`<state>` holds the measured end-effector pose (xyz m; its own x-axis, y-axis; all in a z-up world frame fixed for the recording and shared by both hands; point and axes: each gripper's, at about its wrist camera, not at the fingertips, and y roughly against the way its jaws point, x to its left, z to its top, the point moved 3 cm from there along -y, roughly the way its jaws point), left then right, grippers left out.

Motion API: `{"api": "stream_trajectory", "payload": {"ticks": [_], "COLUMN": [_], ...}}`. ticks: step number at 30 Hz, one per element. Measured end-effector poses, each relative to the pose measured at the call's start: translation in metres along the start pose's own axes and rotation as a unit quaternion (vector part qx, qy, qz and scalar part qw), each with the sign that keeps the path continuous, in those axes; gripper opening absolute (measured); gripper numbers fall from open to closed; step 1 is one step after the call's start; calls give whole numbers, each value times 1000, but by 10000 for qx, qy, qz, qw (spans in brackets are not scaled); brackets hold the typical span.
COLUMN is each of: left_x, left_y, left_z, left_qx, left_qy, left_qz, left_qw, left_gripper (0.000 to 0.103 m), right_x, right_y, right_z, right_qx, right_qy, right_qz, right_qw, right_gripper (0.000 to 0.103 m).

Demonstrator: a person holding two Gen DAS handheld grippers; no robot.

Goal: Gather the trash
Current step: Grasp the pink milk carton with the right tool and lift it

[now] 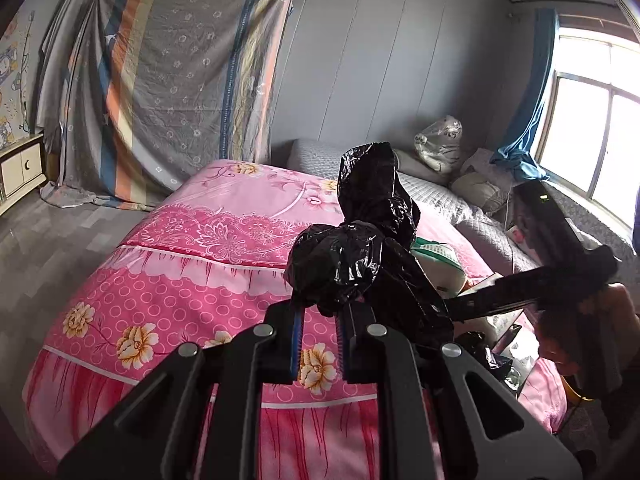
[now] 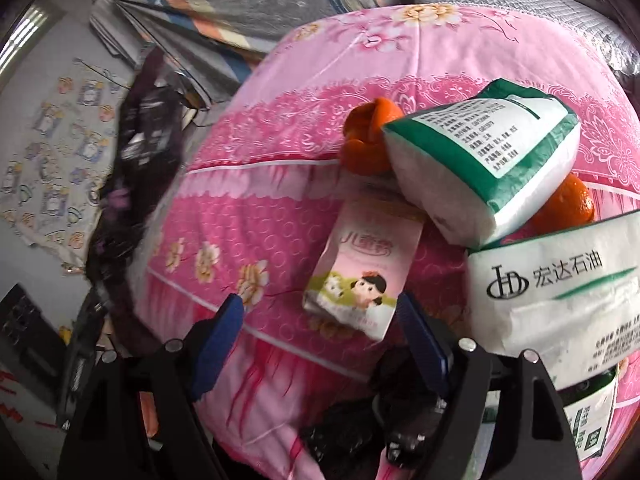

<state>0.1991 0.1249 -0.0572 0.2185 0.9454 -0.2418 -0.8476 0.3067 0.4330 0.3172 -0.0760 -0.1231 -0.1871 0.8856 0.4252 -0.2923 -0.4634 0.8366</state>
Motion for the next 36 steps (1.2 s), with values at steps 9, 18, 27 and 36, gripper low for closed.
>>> {"api": "stream_trajectory", "payload": {"ticks": [9,18,27,36], "left_x": [3,0,-7,-13], "left_y": [12,23,26,29], "left_z": [0,1,2,8], "left_qx": [-189,-284,-285,-321], "left_qy": [-4,-47,-53,-160], "left_qz": [-61,-70,-119,10], "left_qw": [9998,9996,9995,9994], "left_gripper": [13,13,13,13], "right_x": [-10,-10,-3,2], "right_y": [-29,-34,-50,-30], "right_z": [11,11,18,18], "right_qx": [276,336,353,85], "right_qy": [-74,-93,70,402], "right_qz": [-698,-834,-837,-392], "right_qw": [9972,9959,9958,9984], "right_gripper": [76,75,52,0]}}
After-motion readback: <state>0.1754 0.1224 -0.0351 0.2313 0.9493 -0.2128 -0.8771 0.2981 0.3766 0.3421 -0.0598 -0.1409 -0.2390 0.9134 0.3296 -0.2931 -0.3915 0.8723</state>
